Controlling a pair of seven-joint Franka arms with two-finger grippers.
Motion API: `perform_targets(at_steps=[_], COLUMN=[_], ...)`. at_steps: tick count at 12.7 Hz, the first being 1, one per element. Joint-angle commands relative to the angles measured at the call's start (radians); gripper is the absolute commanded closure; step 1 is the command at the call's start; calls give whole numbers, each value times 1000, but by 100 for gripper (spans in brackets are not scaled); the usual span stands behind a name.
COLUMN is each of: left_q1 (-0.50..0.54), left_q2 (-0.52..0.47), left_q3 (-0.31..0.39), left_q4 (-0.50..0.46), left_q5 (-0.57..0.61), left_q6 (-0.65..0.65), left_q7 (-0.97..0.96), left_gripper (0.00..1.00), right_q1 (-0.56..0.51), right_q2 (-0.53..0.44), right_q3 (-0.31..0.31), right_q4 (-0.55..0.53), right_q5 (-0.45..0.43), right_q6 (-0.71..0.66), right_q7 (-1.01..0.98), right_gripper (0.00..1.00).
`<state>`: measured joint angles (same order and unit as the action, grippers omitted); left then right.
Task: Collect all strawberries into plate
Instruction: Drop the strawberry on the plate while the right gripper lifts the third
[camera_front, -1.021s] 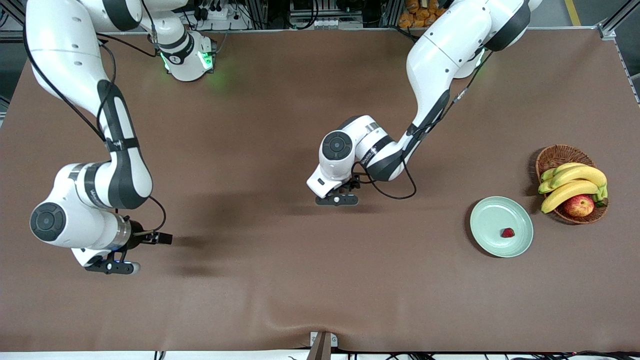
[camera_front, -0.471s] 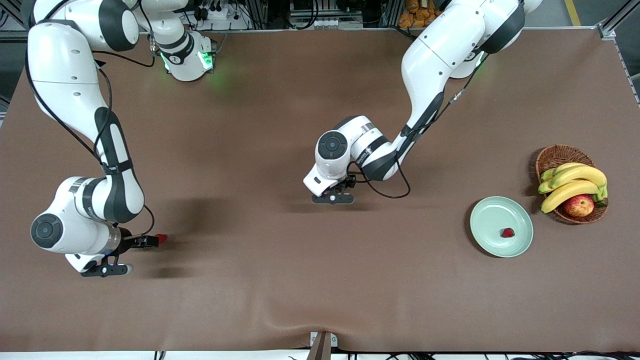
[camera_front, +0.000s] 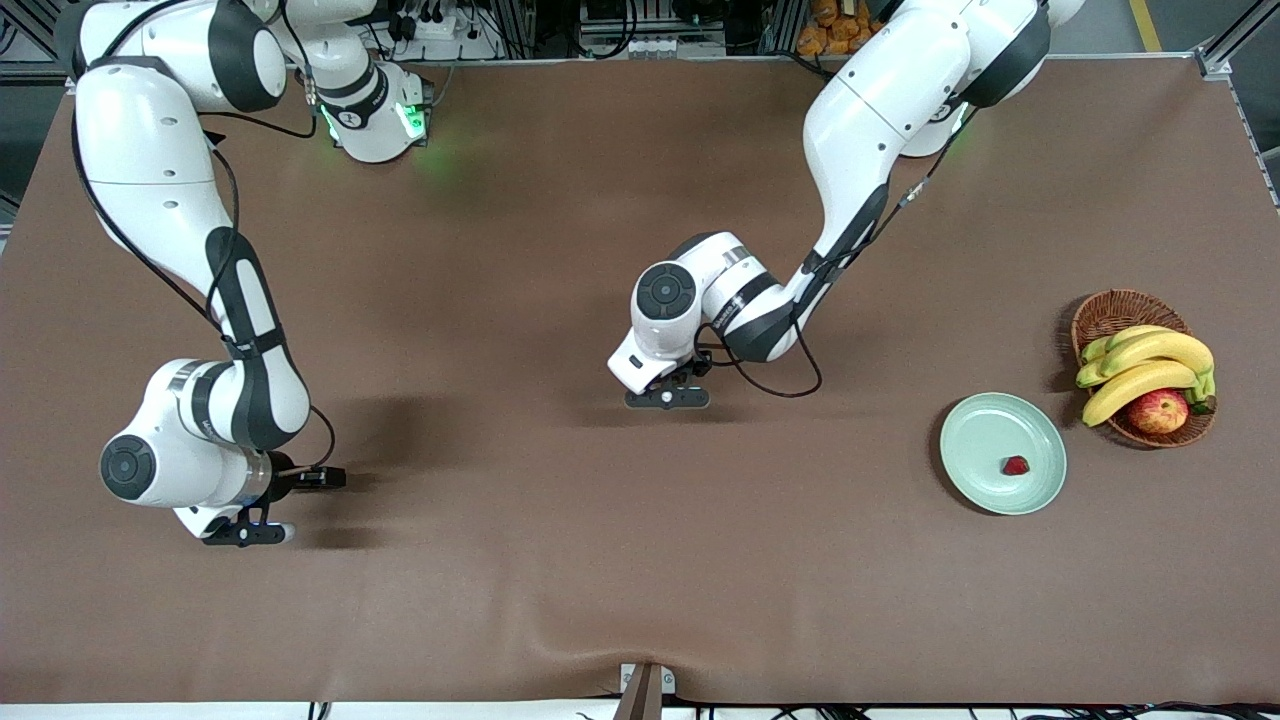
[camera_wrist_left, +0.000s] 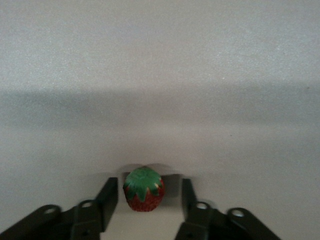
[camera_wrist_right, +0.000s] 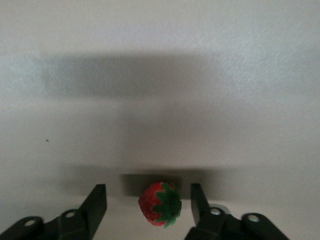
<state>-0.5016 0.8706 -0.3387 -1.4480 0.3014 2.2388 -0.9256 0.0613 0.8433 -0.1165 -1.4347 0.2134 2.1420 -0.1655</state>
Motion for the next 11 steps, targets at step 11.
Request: perform_targets(at_steps=[11], left_q1=[419], left_q2=[-159], left_q3=[-2], left_q4=[11], left_q5=[15], left_q6=[-137], left_q7=[-320], left_gripper=[100], right_q1=[81], right_q2=[-13], right_q3=[6], right_q4=[183], right_q5=[149], right_q6=[-338], right_q7=[272], right_gripper=[100])
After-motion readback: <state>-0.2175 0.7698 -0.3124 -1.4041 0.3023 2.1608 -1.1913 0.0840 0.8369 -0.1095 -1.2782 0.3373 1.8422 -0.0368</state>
